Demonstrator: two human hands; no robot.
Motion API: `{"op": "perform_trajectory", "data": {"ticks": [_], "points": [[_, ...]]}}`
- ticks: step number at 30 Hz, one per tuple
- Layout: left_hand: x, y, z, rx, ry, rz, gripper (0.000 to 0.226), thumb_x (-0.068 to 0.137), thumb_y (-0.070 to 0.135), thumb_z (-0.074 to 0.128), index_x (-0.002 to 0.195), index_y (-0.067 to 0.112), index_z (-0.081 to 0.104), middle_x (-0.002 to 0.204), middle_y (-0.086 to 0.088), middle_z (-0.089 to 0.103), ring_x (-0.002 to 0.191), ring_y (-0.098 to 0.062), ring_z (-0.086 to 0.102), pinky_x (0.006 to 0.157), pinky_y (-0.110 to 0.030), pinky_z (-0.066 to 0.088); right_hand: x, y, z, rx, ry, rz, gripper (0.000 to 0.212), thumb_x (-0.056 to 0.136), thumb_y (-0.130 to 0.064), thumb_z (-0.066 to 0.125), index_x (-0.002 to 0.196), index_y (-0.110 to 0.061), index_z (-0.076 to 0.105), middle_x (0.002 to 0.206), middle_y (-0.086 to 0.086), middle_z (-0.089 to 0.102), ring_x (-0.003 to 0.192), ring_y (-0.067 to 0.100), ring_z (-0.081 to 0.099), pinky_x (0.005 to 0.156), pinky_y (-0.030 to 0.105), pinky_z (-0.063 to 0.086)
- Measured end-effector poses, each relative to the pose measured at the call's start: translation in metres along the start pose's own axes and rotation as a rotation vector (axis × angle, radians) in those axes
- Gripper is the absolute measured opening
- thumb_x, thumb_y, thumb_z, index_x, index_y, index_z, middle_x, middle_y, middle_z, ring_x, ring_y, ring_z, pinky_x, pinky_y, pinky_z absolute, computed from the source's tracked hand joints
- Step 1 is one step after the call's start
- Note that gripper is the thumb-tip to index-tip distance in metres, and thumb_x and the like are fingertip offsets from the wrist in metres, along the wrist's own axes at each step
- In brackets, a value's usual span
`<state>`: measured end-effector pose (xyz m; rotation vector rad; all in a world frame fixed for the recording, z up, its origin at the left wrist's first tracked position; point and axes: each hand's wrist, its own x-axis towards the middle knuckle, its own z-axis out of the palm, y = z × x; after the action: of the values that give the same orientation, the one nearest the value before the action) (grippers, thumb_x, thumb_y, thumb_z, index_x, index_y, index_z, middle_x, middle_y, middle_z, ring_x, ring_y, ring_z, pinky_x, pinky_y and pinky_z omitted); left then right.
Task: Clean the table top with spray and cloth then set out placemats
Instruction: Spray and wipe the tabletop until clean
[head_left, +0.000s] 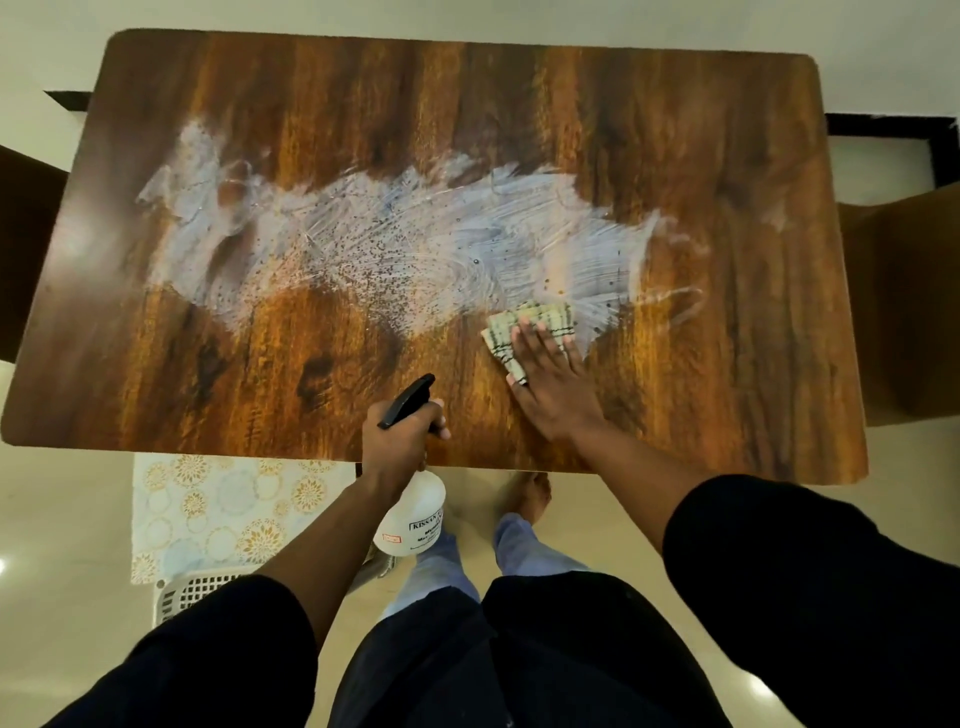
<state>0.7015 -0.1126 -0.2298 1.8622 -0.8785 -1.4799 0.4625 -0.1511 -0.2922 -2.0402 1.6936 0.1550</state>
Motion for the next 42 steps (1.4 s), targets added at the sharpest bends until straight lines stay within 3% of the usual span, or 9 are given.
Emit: {"op": "perform_trajectory", "data": {"ticks": [5,9,14,19,23,32,37,40,42], "points": [[-0.002,0.013,0.026,0.037,-0.029,-0.012,0.020,0.102,0.018,0.070,0.091,0.000,0.074,0.072,-0.015,0.074,0.046,-0.014,0.058,0.040,-0.025,0.042,-0.002,0.024,-0.010,0.090,-0.005,0.191,0.070,0.110,-0.051,0.017,0.163,-0.023,-0.019,0.170,-0.003,-0.028,0.154,0.016,-0.029,0.127,0.047,-0.015],[-0.003,0.018,0.036,0.044,-0.033,0.019,0.023,0.103,0.017,0.069,0.087,0.001,0.075,0.074,-0.020,0.074,0.044,-0.019,0.053,0.040,-0.027,0.041,0.000,-0.013,-0.004,0.191,0.008,0.309,0.073,0.110,-0.051,0.022,0.162,-0.021,-0.019,0.168,-0.001,-0.030,0.154,0.020,-0.031,0.125,0.048,-0.018],[-0.003,0.023,0.043,0.074,-0.029,0.013,0.026,0.102,0.014,0.069,0.080,0.001,0.075,0.072,-0.020,0.074,0.039,-0.019,0.047,0.041,-0.028,0.040,-0.025,-0.019,0.022,-0.013,-0.010,-0.098,0.074,0.109,-0.049,0.026,0.166,-0.019,-0.010,0.172,0.000,-0.021,0.157,0.020,-0.024,0.128,0.054,-0.003],[-0.002,0.030,0.056,0.113,-0.051,-0.011,0.026,0.103,0.013,0.066,0.083,-0.002,0.074,0.070,-0.016,0.074,0.041,-0.020,0.048,0.044,-0.030,0.039,-0.033,0.031,0.013,-0.127,-0.040,-0.381,0.068,0.109,-0.052,0.016,0.167,-0.022,-0.005,0.173,-0.003,-0.014,0.159,0.017,-0.017,0.128,0.045,-0.010],[0.001,0.034,0.068,0.103,-0.074,0.000,0.026,0.103,0.017,0.069,0.088,-0.003,0.074,0.073,-0.018,0.075,0.049,-0.029,0.051,0.044,-0.028,0.042,-0.034,0.071,-0.006,-0.080,-0.043,-0.210,0.070,0.105,-0.057,0.004,0.165,-0.025,-0.014,0.171,-0.005,-0.020,0.157,0.016,-0.023,0.129,0.049,-0.007],[0.003,0.044,0.084,0.152,-0.125,0.027,0.030,0.102,0.022,0.070,0.086,-0.003,0.074,0.076,-0.019,0.076,0.052,-0.028,0.052,0.045,-0.031,0.043,-0.033,0.166,-0.044,0.161,0.095,0.393,0.066,0.111,-0.047,0.023,0.165,-0.026,-0.008,0.172,-0.006,-0.016,0.157,0.013,-0.018,0.128,0.042,-0.011],[0.004,0.048,0.087,0.147,-0.117,0.046,0.029,0.102,0.020,0.069,0.092,-0.007,0.073,0.075,-0.020,0.075,0.048,-0.022,0.051,0.043,-0.029,0.042,-0.028,0.139,-0.041,0.217,0.131,0.452,0.067,0.109,-0.048,0.027,0.167,-0.027,0.003,0.173,-0.004,-0.008,0.159,0.021,-0.011,0.129,0.052,-0.002],[0.004,0.050,0.089,0.142,-0.098,0.047,0.024,0.101,0.020,0.071,0.100,-0.004,0.074,0.075,-0.019,0.076,0.048,-0.020,0.054,0.045,-0.030,0.043,-0.034,0.094,-0.030,0.146,0.075,0.308,0.070,0.103,-0.058,0.014,0.165,-0.029,-0.001,0.172,-0.004,-0.010,0.158,0.023,-0.013,0.129,0.055,0.002],[0.005,0.057,0.094,0.146,-0.117,0.062,0.022,0.100,0.017,0.071,0.090,-0.003,0.075,0.076,-0.022,0.076,0.049,-0.024,0.053,0.048,-0.030,0.042,-0.039,0.058,-0.018,0.136,0.036,0.154,0.077,0.096,-0.062,0.003,0.165,-0.029,0.002,0.172,-0.004,-0.008,0.159,0.021,-0.014,0.129,0.055,0.001]]}}
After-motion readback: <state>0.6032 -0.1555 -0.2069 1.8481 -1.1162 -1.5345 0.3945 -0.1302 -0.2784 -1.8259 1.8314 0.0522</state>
